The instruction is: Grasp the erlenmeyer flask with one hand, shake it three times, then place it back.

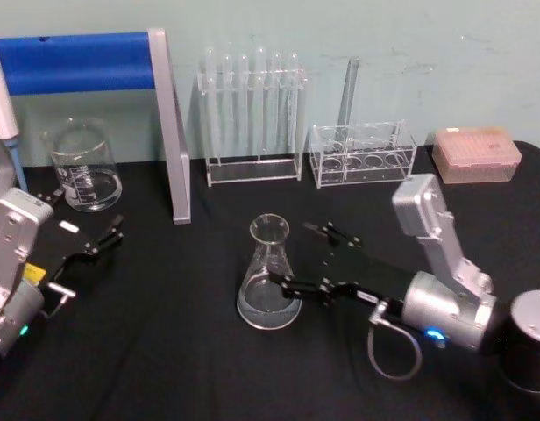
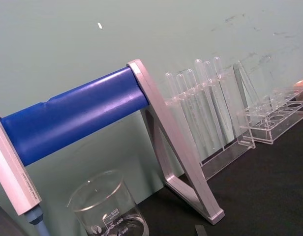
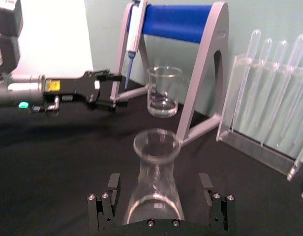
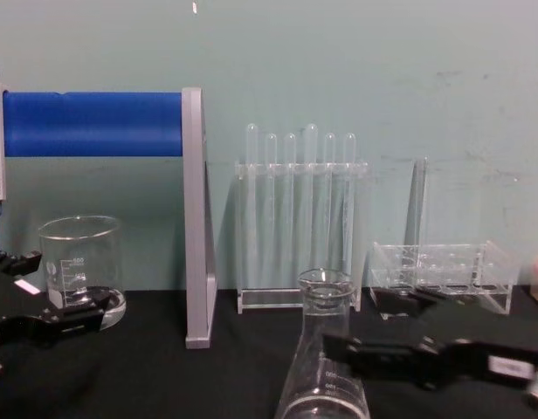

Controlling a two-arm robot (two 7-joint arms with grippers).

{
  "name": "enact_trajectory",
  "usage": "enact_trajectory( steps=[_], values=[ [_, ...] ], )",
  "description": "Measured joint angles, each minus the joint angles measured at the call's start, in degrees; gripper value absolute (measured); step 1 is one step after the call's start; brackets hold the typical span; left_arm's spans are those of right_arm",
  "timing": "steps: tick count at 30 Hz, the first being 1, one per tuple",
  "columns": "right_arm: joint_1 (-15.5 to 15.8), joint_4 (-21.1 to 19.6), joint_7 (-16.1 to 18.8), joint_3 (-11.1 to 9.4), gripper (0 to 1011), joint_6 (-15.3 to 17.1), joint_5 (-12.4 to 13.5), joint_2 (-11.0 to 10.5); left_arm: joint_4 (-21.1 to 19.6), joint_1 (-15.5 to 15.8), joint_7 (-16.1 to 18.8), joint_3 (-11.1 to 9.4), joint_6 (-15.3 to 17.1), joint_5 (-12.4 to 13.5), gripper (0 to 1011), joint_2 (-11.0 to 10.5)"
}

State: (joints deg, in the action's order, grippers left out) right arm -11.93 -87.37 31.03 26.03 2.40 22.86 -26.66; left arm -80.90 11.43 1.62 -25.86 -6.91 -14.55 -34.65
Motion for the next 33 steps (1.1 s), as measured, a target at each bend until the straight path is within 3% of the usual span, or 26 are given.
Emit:
enact_trajectory(
  steps=[7,12,17,20,22,23,26,29,33],
  values=[
    [3.14,-3.33,0.77,-2.17,1000,0.55,1.69,-5.54,0.00,0.00,0.00,0.00,0.00,0.00,1001,0.00],
    [4.60,-4.12,-2.53,-4.73,1000,-0.18,1.79,-6.68,0.00,0.00,0.00,0.00,0.00,0.00,1001,0.00],
    [5.10,-3.30,-10.86,-7.41,1000,-1.66,-1.79,-4.35,0.00,0.00,0.00,0.00,0.00,0.00,1001,0.00],
    [3.71,-0.32,-19.61,-8.07,1000,-3.48,-7.76,-0.57,0.00,0.00,0.00,0.00,0.00,0.00,1001,0.00],
    [2.26,2.22,-23.66,-7.77,1000,-4.23,-11.31,1.44,0.00,0.00,0.00,0.00,0.00,0.00,1001,0.00],
    [2.26,2.22,-23.66,-7.77,1000,-4.23,-11.31,1.44,0.00,0.00,0.00,0.00,0.00,0.00,1001,0.00],
    [-0.49,6.91,-28.43,-6.57,1000,-5.41,-16.88,4.13,0.00,0.00,0.00,0.00,0.00,0.00,1001,0.00],
    [-2.02,9.77,-30.50,-5.71,1000,-6.14,-20.12,5.36,0.00,0.00,0.00,0.00,0.00,0.00,1001,0.00],
    [-2.91,11.66,-31.80,-5.15,1000,-6.36,-22.36,6.19,0.00,0.00,0.00,0.00,0.00,0.00,1001,0.00]
  ],
)
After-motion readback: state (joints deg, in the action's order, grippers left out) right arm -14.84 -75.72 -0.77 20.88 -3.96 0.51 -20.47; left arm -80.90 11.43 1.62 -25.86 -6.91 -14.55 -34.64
